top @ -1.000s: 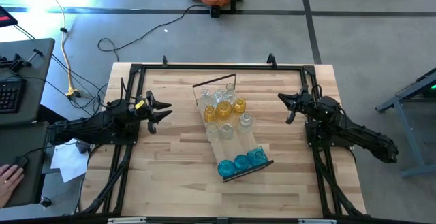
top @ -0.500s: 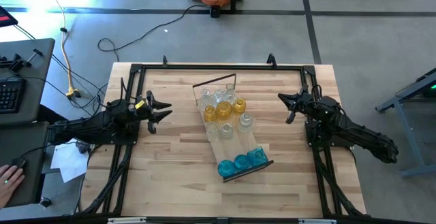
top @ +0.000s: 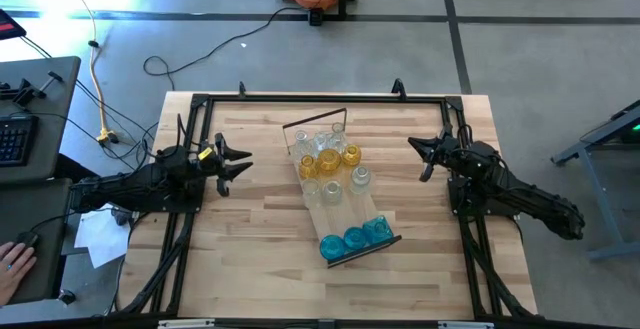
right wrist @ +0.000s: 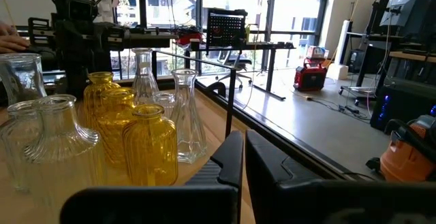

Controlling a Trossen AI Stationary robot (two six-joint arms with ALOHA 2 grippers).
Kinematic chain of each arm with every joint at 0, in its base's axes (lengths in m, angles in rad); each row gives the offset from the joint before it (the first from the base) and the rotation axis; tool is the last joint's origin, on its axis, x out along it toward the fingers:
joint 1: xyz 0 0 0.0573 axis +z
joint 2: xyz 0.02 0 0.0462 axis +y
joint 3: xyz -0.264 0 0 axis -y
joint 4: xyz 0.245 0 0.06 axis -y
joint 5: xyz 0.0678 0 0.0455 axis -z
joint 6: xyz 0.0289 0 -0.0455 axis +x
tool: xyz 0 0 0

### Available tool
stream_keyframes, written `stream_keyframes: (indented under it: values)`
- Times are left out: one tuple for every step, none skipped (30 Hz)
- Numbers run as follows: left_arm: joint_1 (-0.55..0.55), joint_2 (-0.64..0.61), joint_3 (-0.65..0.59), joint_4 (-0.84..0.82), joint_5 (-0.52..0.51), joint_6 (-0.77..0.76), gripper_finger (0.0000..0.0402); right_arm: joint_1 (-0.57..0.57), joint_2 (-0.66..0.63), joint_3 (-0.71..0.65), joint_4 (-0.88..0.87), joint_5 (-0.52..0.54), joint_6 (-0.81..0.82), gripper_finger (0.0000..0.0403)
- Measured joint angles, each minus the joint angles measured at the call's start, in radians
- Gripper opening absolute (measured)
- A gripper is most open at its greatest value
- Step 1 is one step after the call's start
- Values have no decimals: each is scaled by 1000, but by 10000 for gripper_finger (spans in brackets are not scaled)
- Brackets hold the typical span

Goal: Sort vases onto shelf
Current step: Return to Home Position

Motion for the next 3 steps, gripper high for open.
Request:
stream_keyframes:
  values:
    - [0,0,0,0,0,0,127,0,0,0,0,0,0,0]
    - [0,0,0,0,0,0,127,0,0,0,0,0,0,0]
    - [0,0,0,0,0,0,127,0,0,0,0,0,0,0]
